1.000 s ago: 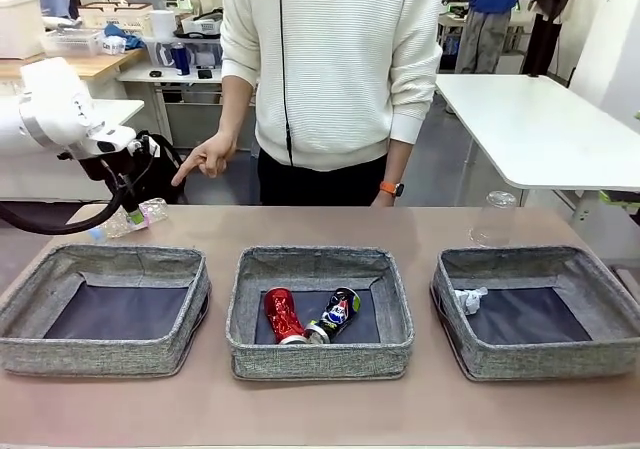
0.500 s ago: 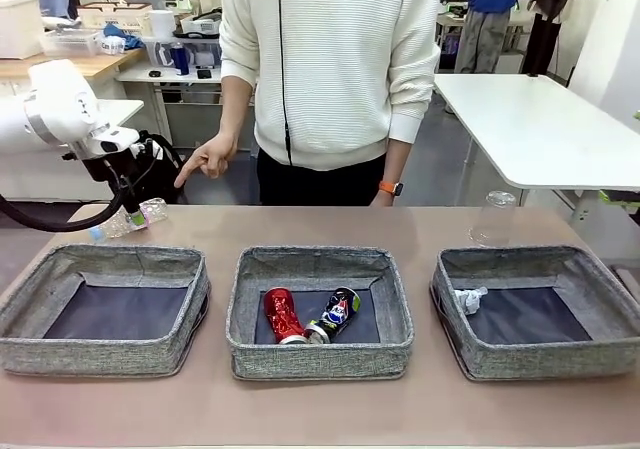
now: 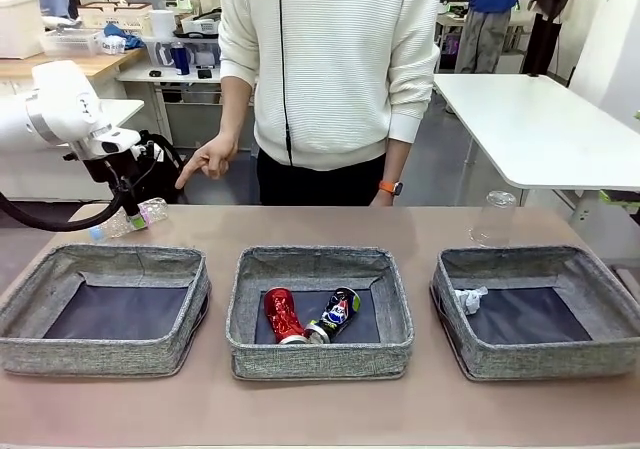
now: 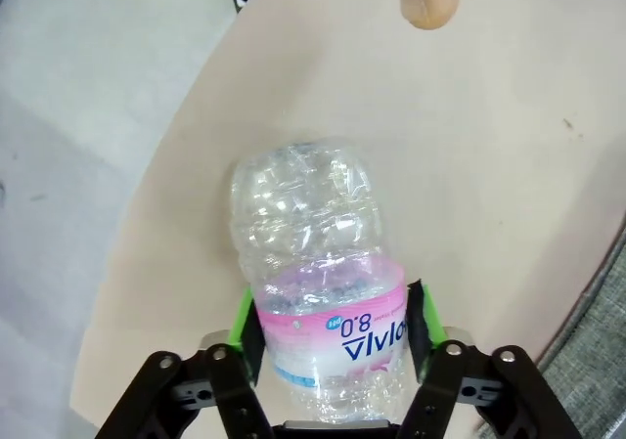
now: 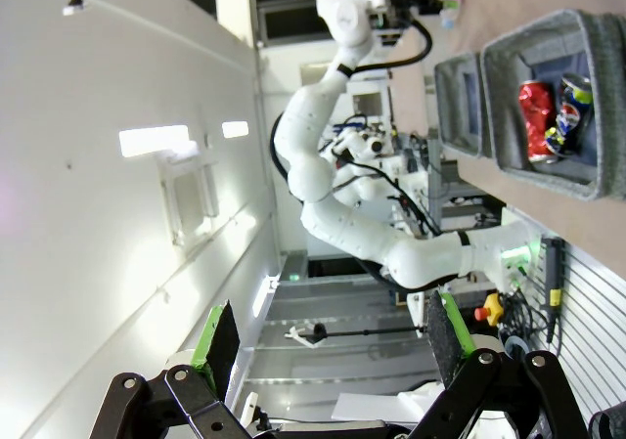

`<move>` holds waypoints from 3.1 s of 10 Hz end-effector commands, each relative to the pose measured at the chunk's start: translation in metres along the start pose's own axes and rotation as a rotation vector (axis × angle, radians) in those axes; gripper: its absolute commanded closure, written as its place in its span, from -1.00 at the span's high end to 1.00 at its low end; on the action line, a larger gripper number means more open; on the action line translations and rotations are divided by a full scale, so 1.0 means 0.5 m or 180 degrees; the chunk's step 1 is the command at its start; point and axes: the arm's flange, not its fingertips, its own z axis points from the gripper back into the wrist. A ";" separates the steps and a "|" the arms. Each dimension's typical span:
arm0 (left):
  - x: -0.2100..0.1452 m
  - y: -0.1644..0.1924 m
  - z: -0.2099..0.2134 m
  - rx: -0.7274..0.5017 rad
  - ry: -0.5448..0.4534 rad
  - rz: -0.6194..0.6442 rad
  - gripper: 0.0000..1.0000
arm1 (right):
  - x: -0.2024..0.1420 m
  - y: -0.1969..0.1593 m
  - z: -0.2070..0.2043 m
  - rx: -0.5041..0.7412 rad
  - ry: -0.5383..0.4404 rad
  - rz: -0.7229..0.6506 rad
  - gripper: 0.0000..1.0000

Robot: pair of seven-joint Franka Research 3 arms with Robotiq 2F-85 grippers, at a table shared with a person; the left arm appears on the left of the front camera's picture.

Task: Sort the waste into the appropriate baskets.
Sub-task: Pick up the waste item pointed out by the person.

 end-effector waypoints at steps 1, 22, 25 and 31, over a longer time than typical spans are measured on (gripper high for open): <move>0.005 0.009 0.010 -0.0011 0.0071 0.0020 -0.27 | 0.001 0.004 -0.001 0.0050 0.0006 0.0059 1.00; 0.059 -0.368 0.482 0.0147 -0.1303 0.2294 -1.00 | 0.001 0.004 -0.001 0.0050 0.0006 0.0059 1.00; 0.082 -0.490 0.529 0.0260 -0.1122 0.2770 -0.53 | 0.001 0.004 -0.001 0.0050 0.0006 0.0059 1.00; 0.277 -0.951 0.623 0.0419 -0.0951 0.2962 -0.53 | 0.001 0.004 -0.001 0.0050 0.0006 0.0059 1.00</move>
